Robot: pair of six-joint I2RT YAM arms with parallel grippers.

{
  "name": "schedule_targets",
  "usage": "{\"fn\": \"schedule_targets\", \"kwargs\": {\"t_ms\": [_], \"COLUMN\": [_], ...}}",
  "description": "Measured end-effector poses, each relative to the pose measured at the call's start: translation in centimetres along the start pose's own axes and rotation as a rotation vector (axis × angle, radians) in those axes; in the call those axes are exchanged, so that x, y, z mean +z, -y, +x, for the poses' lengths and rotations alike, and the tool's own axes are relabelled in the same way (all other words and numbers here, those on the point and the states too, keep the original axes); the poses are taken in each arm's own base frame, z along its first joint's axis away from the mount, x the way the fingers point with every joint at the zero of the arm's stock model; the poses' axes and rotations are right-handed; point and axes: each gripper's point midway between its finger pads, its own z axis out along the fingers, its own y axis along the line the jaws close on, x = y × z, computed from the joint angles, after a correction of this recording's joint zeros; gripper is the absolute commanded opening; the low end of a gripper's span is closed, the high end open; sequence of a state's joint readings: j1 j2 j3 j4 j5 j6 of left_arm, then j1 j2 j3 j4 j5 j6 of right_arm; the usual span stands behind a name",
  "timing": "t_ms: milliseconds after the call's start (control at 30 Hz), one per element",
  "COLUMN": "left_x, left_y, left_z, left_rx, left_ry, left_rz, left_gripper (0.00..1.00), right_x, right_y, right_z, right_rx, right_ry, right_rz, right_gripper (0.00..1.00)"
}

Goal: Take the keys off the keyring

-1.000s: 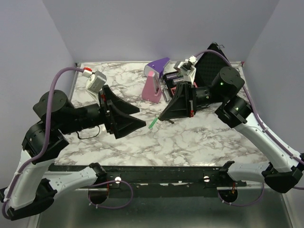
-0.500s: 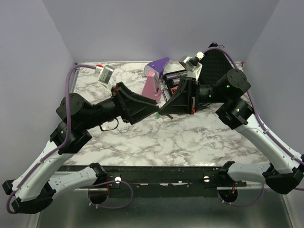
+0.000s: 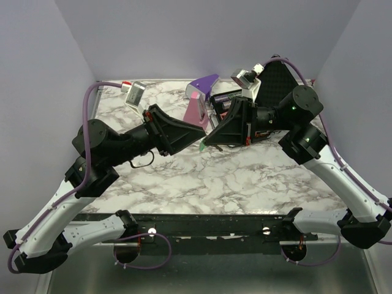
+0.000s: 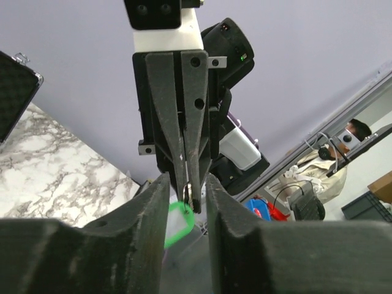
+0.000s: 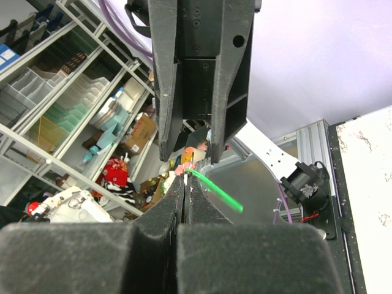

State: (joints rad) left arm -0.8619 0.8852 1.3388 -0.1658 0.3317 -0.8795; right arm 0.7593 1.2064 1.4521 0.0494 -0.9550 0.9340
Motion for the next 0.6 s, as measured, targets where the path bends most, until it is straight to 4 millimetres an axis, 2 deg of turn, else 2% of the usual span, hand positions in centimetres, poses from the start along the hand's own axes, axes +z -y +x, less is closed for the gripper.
{"fn": "schedule_targets", "kwargs": {"t_ms": [167,267,333,467,600], "left_x": [0.19,0.10,0.04,-0.02,-0.04], "left_y": [0.52,0.65,0.66,0.41,0.31], "left_z": [-0.62,-0.74,-0.74,-0.51,-0.46], "left_rx": [0.012,0.020,0.021,0.018,0.015], "left_ry": [0.006,0.007,0.003,-0.007,-0.008], "left_rz": [0.002,0.000,-0.004,-0.016,-0.022], "left_gripper": [0.22,0.20,0.24,0.39,0.41], "right_x": [0.15,0.17,0.17,0.17,0.17], "right_y": [0.36,0.49,0.50,0.59,0.67], "right_z": [-0.01,0.03,0.05,0.06,0.07], "right_rx": [0.004,0.007,0.007,0.008,0.010], "right_ry": [-0.002,-0.004,-0.005,-0.004,-0.003], "right_rz": [0.004,0.007,0.008,0.011,0.015], "right_gripper": [0.01,0.01,0.01,0.01,0.01]}}
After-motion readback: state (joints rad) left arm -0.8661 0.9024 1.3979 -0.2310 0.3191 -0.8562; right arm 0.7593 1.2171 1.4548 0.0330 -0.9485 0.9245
